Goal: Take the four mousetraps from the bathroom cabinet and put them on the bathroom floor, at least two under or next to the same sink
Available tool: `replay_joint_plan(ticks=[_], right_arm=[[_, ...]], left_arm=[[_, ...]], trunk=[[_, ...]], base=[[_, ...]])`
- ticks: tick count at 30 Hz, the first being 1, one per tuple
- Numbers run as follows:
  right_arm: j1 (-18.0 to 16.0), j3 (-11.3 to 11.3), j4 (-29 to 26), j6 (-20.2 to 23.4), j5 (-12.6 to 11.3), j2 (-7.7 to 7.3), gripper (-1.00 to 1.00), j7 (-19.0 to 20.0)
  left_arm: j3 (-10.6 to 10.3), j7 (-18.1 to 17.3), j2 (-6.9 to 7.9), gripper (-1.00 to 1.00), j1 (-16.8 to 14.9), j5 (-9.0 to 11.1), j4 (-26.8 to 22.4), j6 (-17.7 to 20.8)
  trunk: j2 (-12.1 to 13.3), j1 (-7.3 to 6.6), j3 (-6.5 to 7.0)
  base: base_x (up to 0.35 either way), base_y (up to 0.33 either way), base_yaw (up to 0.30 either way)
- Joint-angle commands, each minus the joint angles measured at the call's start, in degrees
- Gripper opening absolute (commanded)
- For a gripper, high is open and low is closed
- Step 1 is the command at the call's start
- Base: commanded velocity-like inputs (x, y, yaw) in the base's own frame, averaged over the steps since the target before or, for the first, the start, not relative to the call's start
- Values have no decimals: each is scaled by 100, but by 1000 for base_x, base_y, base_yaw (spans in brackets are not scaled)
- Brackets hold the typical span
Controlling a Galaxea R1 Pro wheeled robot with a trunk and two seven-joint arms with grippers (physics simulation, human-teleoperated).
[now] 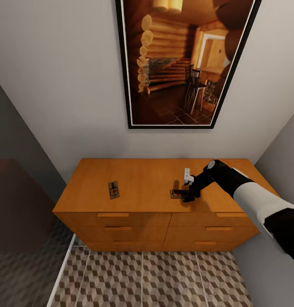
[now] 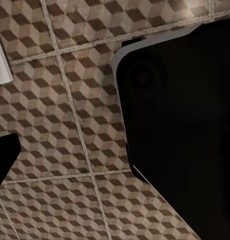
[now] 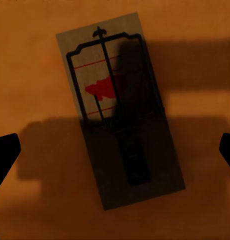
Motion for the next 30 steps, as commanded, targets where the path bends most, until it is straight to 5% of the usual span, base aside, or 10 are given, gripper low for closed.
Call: replay_joint_plan(ticks=[1,30], right_arm=[[-3,14,-16,60,-3,-6,100,20],[-3,13,54,51,-11,-23,100,-140]], left_arm=[[-48,21,-5,100,-11,22,28,-41],[-48,21,-5,100,-11,22,28,-36]], trunk=[[-11,3,-10],[-11,3,-10]], base=[[0,0,0],[0,0,0]])
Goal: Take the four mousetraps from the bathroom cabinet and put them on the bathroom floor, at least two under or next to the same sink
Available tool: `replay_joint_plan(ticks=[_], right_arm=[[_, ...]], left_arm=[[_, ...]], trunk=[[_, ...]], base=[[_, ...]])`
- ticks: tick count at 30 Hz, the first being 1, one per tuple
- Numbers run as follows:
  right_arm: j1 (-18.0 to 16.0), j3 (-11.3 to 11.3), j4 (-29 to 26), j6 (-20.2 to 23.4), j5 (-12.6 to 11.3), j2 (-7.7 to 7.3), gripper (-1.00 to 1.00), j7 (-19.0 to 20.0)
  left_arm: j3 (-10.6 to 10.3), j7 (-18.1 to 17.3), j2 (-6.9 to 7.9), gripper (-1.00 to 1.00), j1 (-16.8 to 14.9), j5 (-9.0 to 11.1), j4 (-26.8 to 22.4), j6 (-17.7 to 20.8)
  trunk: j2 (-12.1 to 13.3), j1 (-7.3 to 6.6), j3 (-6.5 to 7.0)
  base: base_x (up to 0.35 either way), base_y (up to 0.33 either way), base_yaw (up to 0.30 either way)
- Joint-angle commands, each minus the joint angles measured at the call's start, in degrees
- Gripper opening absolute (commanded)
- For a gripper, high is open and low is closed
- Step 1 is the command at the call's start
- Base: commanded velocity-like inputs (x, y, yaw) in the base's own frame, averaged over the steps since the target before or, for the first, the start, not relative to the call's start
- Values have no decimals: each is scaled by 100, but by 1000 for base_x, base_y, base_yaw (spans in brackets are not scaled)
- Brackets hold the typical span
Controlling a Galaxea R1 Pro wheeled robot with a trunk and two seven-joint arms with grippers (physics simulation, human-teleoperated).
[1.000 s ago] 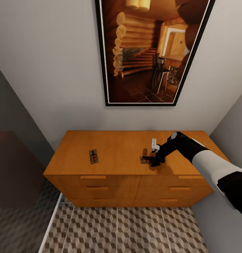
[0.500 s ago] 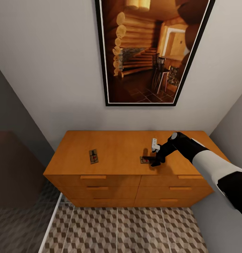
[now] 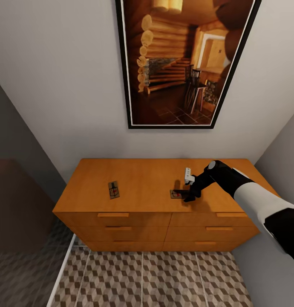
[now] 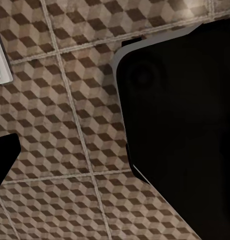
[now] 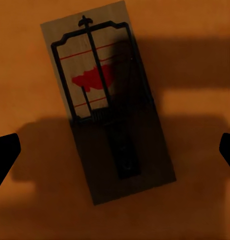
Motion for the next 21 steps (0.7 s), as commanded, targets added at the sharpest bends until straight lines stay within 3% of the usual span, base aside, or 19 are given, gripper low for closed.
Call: replay_joint_plan(ticks=[1,21], right_arm=[[-2,12,-16,60,-3,-6,100,21],[-2,3,-7,58,-3,-31,100,11]], left_arm=[[-48,21,-5,100,-11,22,28,-41],[-48,22,-5,100,-11,22,28,-39]], trunk=[[-11,3,-10],[-11,3,-16]], base=[[0,0,0],[0,0,0]])
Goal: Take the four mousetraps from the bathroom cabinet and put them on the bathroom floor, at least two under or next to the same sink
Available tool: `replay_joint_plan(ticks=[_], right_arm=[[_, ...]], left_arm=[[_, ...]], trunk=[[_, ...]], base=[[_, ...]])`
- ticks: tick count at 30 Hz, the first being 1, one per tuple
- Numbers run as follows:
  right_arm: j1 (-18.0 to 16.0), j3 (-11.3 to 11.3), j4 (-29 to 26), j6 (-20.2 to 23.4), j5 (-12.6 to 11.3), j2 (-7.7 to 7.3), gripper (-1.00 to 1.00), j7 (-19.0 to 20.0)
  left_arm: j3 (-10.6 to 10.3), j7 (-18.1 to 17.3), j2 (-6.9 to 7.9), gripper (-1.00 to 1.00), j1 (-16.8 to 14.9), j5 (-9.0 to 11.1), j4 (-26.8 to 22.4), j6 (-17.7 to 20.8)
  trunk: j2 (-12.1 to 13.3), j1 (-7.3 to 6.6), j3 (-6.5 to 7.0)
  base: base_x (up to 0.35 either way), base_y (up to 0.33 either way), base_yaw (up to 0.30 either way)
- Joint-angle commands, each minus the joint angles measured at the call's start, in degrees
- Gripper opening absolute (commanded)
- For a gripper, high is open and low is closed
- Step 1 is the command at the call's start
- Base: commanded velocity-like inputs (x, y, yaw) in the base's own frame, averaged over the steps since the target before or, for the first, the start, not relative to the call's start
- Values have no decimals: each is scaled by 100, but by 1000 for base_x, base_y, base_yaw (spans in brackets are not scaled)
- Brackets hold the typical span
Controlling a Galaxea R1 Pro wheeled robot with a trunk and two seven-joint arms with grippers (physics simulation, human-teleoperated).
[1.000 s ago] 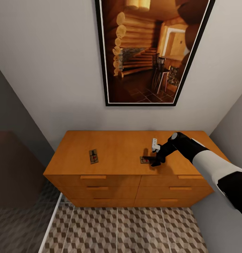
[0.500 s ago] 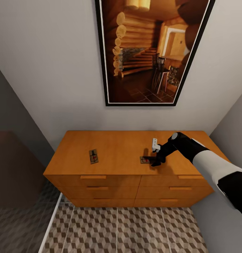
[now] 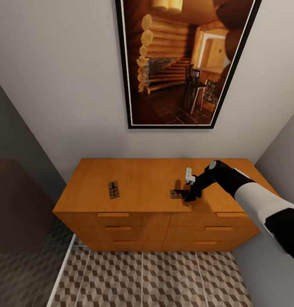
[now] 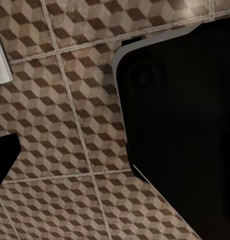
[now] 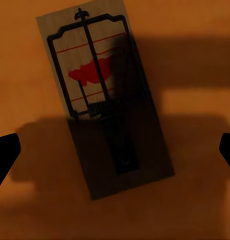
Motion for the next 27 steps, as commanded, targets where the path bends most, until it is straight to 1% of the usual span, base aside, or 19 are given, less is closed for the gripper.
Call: replay_joint_plan(ticks=[1,27], right_arm=[[-2,12,-16,60,-2,-6,100,22],[-2,14,-14,62,-2,1,100,8]], left_arm=[[-48,21,-5,100,-11,22,28,-41],[-48,21,-5,100,-11,22,28,-41]], trunk=[[-11,3,-13],[-11,3,-177]], base=[[0,0,0],[0,0,0]])
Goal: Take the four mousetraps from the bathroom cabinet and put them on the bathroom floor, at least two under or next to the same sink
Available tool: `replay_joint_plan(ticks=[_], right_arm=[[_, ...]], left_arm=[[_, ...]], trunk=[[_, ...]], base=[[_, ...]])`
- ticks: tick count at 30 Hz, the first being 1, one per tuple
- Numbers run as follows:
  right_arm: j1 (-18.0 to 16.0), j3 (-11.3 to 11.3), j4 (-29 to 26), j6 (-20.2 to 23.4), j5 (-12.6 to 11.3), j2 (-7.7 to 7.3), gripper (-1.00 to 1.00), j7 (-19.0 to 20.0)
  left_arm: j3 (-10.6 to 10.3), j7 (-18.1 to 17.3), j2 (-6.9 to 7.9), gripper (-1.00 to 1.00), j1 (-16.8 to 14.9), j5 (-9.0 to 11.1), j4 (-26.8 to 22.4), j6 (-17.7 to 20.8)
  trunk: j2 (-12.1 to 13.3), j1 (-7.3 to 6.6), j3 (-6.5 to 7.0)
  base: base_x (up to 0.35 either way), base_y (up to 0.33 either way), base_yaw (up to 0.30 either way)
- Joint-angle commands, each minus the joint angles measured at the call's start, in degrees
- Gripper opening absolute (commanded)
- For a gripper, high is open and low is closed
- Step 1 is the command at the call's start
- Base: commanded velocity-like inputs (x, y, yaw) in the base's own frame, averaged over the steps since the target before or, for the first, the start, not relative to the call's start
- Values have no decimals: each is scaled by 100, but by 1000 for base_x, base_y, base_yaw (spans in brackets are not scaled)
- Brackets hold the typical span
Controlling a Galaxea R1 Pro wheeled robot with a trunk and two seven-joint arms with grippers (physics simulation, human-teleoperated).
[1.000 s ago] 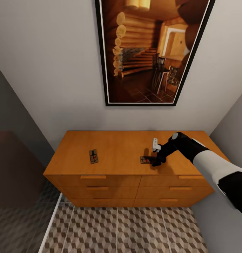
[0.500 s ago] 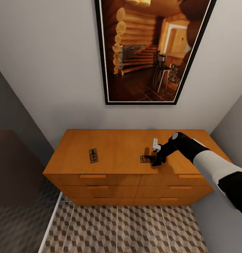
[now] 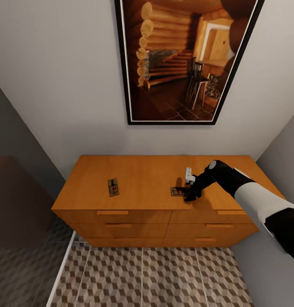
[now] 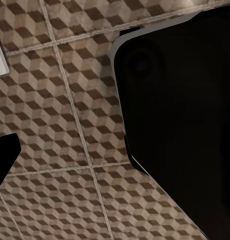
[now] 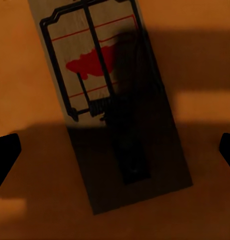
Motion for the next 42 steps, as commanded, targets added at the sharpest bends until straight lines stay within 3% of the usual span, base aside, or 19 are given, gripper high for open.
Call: replay_joint_plan(ticks=[1,13,35,36,42], right_arm=[[5,20,-14,58,0,-4,100,11],[5,22,-9,58,0,-4,100,-125],[5,25,-9,58,0,-3,100,-142],[5,25,-9,58,0,-3,-100,-142],[5,25,-9,58,0,1,-100,-148]], left_arm=[[-48,22,-5,100,-12,22,29,-41],[-48,22,-5,100,-12,22,29,-41],[-48,22,-5,100,-13,22,29,-42],[-48,22,-5,100,-13,22,29,-42],[-48,22,-5,100,-12,22,29,-42]], trunk=[[-7,5,-18],[-7,5,-87],[-7,5,-93],[-7,5,-93],[-7,5,-93]], base=[[0,0,0],[0,0,0],[0,0,0],[0,0,0],[0,0,0]])
